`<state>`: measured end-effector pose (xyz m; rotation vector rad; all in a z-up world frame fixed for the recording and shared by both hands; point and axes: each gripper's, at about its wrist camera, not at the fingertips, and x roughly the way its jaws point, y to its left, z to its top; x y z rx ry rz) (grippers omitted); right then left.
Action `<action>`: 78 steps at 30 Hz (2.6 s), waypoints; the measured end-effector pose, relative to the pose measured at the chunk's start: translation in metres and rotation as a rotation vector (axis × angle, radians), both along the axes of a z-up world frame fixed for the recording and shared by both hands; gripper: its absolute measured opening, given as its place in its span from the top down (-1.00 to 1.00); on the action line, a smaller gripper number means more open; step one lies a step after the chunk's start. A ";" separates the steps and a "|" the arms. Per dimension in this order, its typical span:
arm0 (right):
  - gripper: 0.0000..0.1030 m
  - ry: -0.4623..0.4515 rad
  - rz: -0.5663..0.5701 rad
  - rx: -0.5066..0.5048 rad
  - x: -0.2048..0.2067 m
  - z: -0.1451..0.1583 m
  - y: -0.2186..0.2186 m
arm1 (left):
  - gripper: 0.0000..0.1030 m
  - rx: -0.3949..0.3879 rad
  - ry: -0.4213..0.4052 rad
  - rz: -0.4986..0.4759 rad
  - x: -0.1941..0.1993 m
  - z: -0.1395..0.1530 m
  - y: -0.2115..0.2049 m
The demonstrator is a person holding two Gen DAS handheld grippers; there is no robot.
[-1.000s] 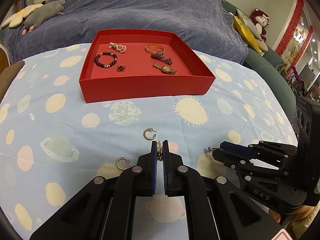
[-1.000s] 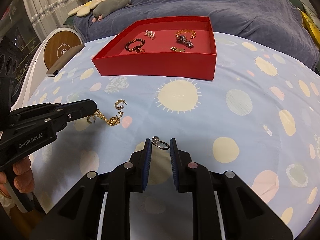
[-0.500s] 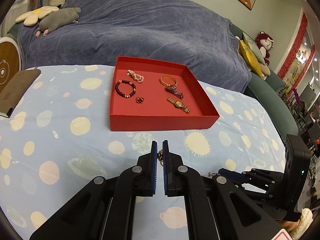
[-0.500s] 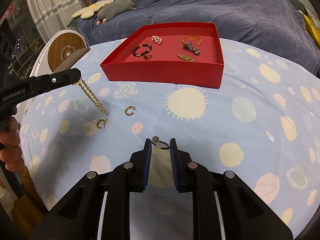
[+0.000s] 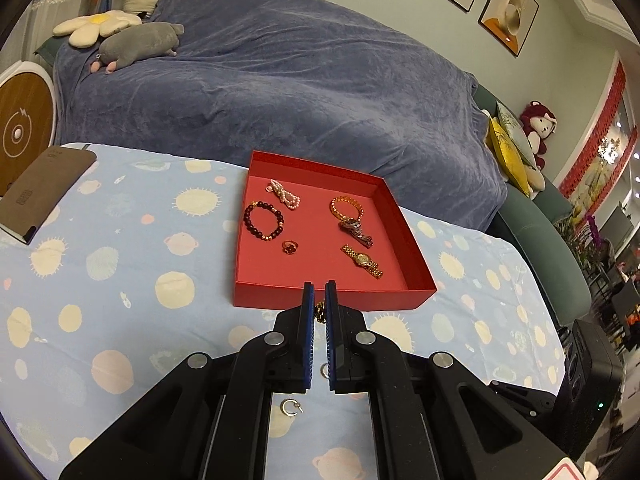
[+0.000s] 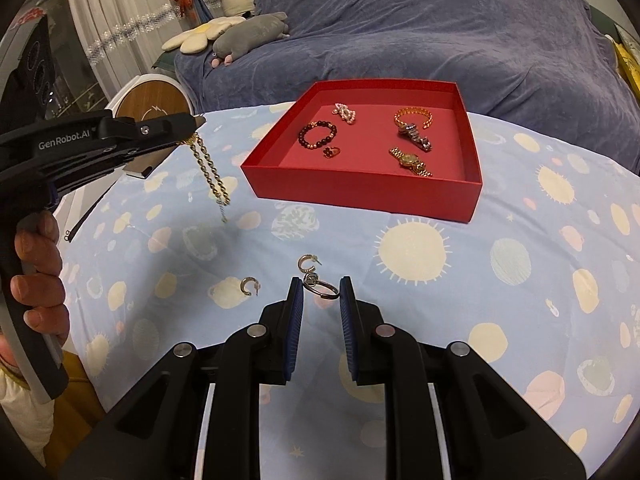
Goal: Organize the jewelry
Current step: 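Carry the gold chain into the red box while the right gripper carries the silver ring, then open both grippers and lift them out of the red box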
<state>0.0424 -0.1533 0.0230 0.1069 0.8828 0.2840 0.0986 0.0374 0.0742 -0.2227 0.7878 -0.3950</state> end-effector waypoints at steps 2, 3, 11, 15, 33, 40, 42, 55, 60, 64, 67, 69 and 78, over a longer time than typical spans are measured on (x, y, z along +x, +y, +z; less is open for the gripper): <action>0.65 -0.008 -0.011 -0.006 0.004 0.004 -0.003 | 0.94 -0.003 -0.001 -0.002 0.004 0.001 -0.004; 0.65 -0.012 -0.019 -0.010 0.005 0.005 -0.005 | 0.94 -0.007 -0.001 -0.005 0.006 0.002 -0.006; 0.65 -0.023 -0.071 -0.042 0.026 0.017 -0.032 | 0.94 0.010 -0.010 0.000 0.024 0.007 -0.006; 0.65 -0.029 -0.061 -0.037 0.043 0.030 -0.038 | 0.94 0.045 -0.021 -0.005 0.034 0.012 -0.010; 0.65 -0.053 -0.110 0.003 0.145 0.041 -0.051 | 0.93 0.124 -0.059 -0.006 0.125 0.026 -0.052; 0.65 0.022 -0.106 0.000 0.175 0.001 -0.050 | 0.93 0.147 0.039 -0.002 0.162 -0.016 -0.070; 0.65 0.033 -0.113 0.002 0.180 -0.008 -0.051 | 0.93 0.147 0.053 0.001 0.168 -0.025 -0.072; 0.65 0.058 -0.132 -0.021 0.197 -0.036 -0.055 | 0.93 0.157 0.084 0.010 0.199 -0.053 -0.082; 0.64 0.047 -0.136 -0.025 0.198 -0.039 -0.054 | 0.60 0.186 0.095 0.028 0.200 -0.059 -0.080; 0.55 0.031 -0.155 -0.009 0.192 -0.030 -0.061 | 0.34 0.192 0.072 0.053 0.193 -0.055 -0.074; 0.55 0.010 -0.164 -0.003 0.184 -0.019 -0.067 | 0.34 0.174 0.066 0.061 0.185 -0.049 -0.066; 0.55 -0.006 -0.168 -0.007 0.178 -0.010 -0.069 | 0.34 0.168 0.060 0.065 0.179 -0.044 -0.061; 0.54 -0.051 -0.154 0.011 0.134 0.025 -0.070 | 0.20 0.167 0.020 0.068 0.136 -0.016 -0.047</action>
